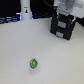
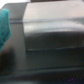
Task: Open the kcup holder, insert the kcup into the holder, and close the kcup holder
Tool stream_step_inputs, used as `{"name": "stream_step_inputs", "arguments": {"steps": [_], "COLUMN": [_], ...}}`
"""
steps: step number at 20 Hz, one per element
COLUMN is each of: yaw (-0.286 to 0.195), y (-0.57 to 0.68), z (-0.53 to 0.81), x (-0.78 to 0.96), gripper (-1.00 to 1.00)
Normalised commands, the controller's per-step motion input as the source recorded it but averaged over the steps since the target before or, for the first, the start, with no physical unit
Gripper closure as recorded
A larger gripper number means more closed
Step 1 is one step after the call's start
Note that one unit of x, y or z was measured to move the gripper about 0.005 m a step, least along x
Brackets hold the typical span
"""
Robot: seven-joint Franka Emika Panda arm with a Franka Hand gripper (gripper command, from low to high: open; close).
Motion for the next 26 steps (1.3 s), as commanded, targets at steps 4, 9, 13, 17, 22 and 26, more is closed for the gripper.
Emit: {"name": "stream_step_inputs", "arguments": {"steps": [4, 9, 13, 17, 22, 26], "yaw": [-0.004, -0.003, -0.001, -0.001, 0.0, -0.017], "y": [-0.01, -0.01, 0.0, 0.0, 0.02, 0.01], "z": [-0.32, -0.03, -0.01, -0.01, -0.02, 0.04], "x": [-0.32, -0.03, 0.01, 0.0, 0.01, 0.21], "gripper": [1.0, 1.0, 1.0, 1.0, 1.0, 1.0]}}
